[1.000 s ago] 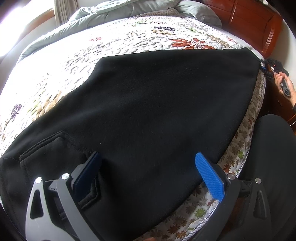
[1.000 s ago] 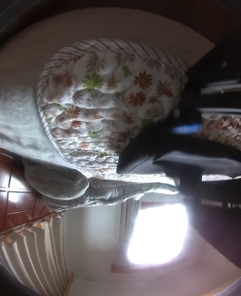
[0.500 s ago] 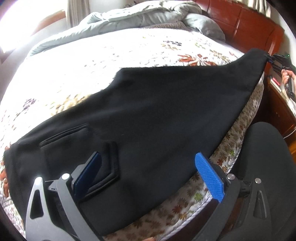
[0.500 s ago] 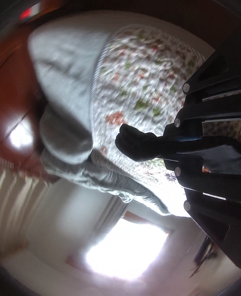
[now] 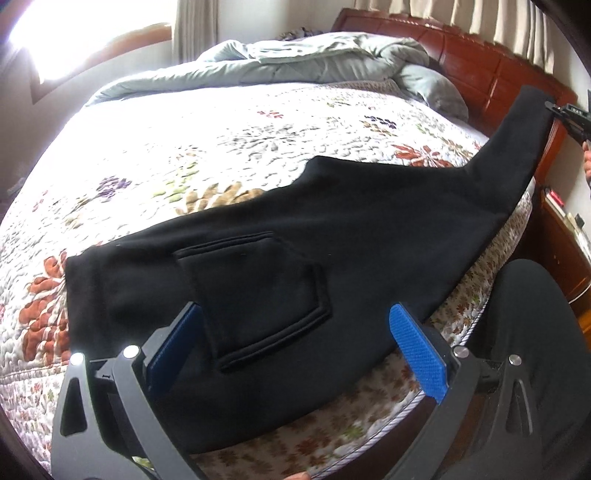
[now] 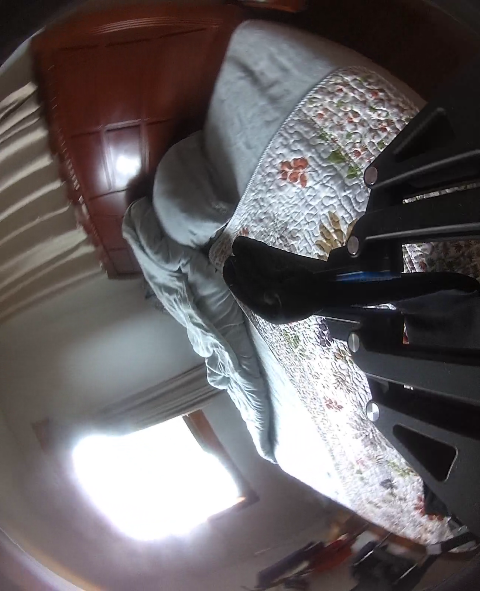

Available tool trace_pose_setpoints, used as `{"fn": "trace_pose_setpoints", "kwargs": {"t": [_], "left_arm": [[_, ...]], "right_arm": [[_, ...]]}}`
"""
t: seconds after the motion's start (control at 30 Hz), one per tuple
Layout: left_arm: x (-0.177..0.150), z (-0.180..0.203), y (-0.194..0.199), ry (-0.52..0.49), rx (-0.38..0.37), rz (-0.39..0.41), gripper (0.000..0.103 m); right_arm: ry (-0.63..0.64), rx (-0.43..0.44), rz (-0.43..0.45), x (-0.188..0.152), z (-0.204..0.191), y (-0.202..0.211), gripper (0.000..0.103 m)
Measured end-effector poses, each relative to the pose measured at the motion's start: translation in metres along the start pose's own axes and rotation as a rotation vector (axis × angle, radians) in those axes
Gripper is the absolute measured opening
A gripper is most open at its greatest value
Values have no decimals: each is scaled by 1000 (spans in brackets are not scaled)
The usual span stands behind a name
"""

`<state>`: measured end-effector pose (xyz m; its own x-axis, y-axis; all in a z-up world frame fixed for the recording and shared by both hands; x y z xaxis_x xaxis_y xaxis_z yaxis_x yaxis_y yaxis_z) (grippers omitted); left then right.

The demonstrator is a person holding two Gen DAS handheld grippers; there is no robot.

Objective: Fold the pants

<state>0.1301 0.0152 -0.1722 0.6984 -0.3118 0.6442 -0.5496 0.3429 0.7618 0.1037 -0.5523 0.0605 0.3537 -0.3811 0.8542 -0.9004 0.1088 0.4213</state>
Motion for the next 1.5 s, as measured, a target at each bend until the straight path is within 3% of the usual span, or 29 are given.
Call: {"fn": "trace_pose_setpoints", "kwargs": {"t": [0.4,0.9,1.2,1.5], "left_arm": [[-9,-27,11,105,-40,47,100],[-10,-30,13,112,-71,65,100],[-11,-30,13,110,-82,63,100],[-12,-26,9,106,-85,48,100]], "right_arm": [[332,-70,5,-17,-123,-10,11],[660,-64,-43,-77,-227,-36,11],[763,-22,-109,-116,-264,-55,11],[822,1,-141,-140,-277,-70,11]]}}
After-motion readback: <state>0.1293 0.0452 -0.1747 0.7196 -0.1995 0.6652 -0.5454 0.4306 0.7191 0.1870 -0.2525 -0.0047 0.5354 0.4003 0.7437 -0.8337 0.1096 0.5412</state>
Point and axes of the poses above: each gripper's, at about its wrist camera, not at the fingertips, and y roughly against the way its jaws point, z to its right, x to its top, the point moved 4 cm from there along -y, roughly the way its jaws point, and after that the axes turned 1 degree about x, right-handed, at the moved point
